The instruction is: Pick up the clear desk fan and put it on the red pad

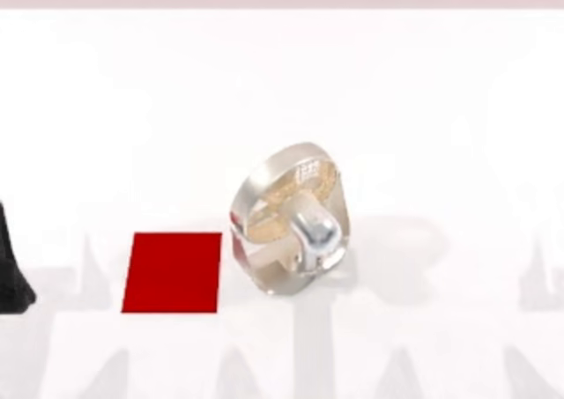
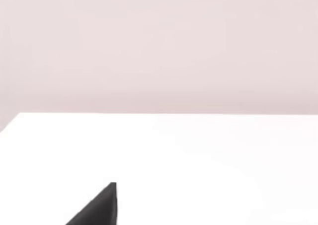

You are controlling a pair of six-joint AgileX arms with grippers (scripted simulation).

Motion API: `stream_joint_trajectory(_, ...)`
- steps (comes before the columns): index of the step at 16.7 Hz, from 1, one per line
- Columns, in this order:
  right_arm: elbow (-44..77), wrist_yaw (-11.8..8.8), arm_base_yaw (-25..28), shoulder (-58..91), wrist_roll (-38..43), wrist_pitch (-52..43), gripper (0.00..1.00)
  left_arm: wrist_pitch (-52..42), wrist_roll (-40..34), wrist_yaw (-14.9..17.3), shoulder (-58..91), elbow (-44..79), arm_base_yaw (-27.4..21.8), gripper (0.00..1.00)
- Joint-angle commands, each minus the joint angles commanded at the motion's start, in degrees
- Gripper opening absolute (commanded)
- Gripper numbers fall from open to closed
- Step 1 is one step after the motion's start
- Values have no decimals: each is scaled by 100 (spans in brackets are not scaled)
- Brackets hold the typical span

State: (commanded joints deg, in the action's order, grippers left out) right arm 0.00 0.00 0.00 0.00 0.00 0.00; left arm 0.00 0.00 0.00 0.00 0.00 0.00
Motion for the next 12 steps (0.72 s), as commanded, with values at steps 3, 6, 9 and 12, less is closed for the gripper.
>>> stream_joint_trajectory(3, 0, 0, 0, 0, 0, 0, 100, -50, 15, 8, 53, 40, -25, 100)
stream_joint_trajectory(6, 0, 0, 0, 0, 0, 0, 100, -501, 137, 68, 546, 427, -232, 100)
stream_joint_trajectory(9, 0, 0, 0, 0, 0, 0, 100, -1344, 343, 145, 1509, 1237, -596, 100)
stream_joint_trajectory(12, 0, 0, 0, 0, 0, 0, 100, -2420, 578, 215, 2790, 2393, -1046, 100)
